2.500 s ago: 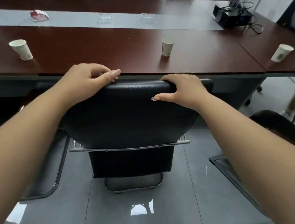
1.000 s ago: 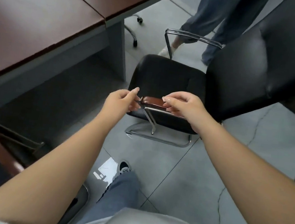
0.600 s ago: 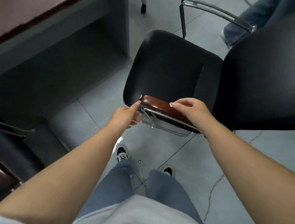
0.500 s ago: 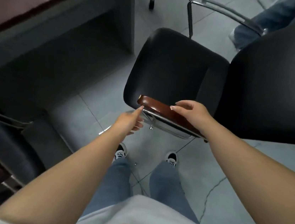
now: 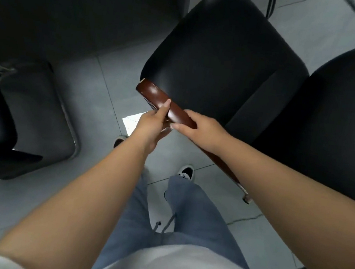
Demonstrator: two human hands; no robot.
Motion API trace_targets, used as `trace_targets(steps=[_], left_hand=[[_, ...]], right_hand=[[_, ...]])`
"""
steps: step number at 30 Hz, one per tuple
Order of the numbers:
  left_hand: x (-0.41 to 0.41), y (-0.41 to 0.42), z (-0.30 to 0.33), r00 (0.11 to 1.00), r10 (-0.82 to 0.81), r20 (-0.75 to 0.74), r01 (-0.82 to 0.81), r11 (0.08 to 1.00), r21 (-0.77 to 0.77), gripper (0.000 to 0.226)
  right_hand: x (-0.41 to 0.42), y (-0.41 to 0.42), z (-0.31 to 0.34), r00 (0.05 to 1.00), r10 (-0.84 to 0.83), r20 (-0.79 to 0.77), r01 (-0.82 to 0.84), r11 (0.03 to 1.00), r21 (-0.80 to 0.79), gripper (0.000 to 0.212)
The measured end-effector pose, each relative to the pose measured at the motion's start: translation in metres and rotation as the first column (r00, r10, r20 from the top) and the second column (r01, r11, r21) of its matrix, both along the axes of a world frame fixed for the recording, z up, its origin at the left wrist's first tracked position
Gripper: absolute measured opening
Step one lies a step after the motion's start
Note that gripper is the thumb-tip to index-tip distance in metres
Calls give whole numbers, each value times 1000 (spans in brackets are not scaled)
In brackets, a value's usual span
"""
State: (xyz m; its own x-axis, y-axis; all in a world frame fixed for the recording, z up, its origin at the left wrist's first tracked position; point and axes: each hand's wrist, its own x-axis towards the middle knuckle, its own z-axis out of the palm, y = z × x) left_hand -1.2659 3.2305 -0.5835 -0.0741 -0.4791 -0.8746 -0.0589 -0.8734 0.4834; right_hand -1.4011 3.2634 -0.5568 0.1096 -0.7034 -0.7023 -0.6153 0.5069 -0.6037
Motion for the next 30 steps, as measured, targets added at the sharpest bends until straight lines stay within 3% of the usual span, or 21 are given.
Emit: trace_targets(steps=[3, 6, 12, 17, 25, 30], left_hand=[[-1, 0, -1, 991, 120, -65, -118, 992, 32, 29], [0, 1, -1, 986, 159, -59, -156, 987, 42, 29], [0, -7, 9, 987, 122, -105, -112, 988, 104, 22], [20, -39, 18, 987, 16, -163, 7, 990, 140, 22], [74, -162, 40, 972, -233, -21, 234, 969, 76, 36], [107, -227, 42, 936, -330, 123, 333, 943, -6, 29]], right_hand=[[-6, -6, -9, 978, -181, 108, 168, 978, 120, 44], [-4, -5, -10, 947, -313, 76, 281, 917, 283, 47], [-1, -11, -3, 950, -309, -41, 301, 875, 379, 58], [23, -36, 10, 933, -322, -159, 359, 818, 449, 79], [92, -130, 30, 858, -505, -94, 491, 750, 443, 72], [143, -181, 21, 775, -631, -27, 584, 700, 411, 74]])
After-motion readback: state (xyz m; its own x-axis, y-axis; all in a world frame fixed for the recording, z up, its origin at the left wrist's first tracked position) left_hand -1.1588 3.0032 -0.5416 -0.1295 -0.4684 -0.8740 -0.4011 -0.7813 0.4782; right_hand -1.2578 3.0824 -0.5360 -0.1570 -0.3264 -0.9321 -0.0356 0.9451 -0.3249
